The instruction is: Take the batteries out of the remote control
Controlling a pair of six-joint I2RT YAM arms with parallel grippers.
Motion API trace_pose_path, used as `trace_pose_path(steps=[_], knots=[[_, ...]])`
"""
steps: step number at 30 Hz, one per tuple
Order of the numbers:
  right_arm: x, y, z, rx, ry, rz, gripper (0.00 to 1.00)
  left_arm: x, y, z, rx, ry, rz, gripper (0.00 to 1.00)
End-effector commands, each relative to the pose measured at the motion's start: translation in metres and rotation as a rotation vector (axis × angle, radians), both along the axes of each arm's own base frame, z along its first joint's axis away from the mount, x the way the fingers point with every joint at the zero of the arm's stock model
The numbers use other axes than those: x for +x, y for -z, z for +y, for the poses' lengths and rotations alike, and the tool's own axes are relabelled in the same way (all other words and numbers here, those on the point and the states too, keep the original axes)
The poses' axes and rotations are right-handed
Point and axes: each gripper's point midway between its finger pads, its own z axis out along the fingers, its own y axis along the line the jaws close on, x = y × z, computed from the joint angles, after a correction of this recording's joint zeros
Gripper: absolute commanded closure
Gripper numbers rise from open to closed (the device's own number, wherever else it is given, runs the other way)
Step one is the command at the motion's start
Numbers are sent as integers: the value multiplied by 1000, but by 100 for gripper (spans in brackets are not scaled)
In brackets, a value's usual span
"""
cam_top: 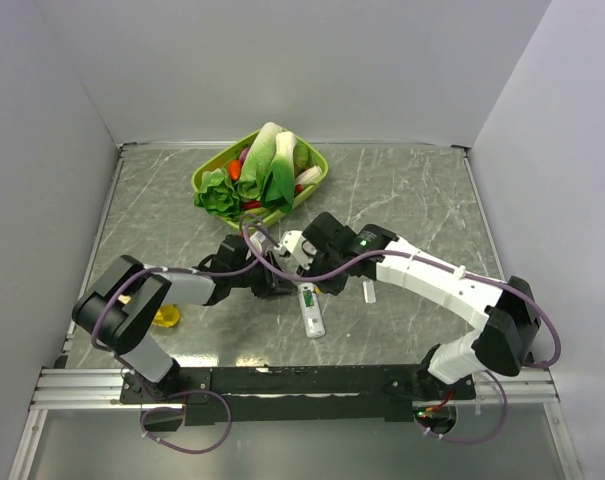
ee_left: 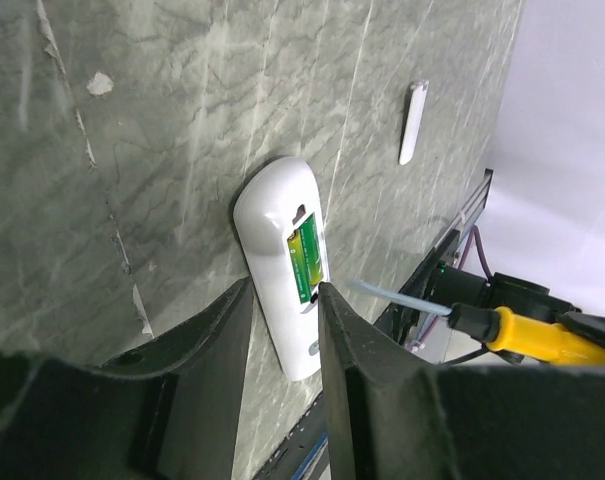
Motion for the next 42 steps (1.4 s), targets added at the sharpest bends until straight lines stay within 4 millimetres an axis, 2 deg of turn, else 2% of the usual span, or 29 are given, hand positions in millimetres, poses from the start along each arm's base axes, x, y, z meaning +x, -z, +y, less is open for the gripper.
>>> trace_pose_path(steps=[1,7,16,22,42], knots=[[8,-23,0,-13,-66,-71,100,8,-13,-11,-48,38,-43,62],[15,-22,0,-66,-52,-84,100,8,-7,-14,-52,46,-20,62],[14,-15,6,-108,-44,-50,100,7,5,-19,-66,65,25,65],[17,-16,11,-113,-51,-49,100,9,6,-21,-67,64,20,65],[17,7,16,-184,-47,14,100,8,16,-23,-66,82,43,68]])
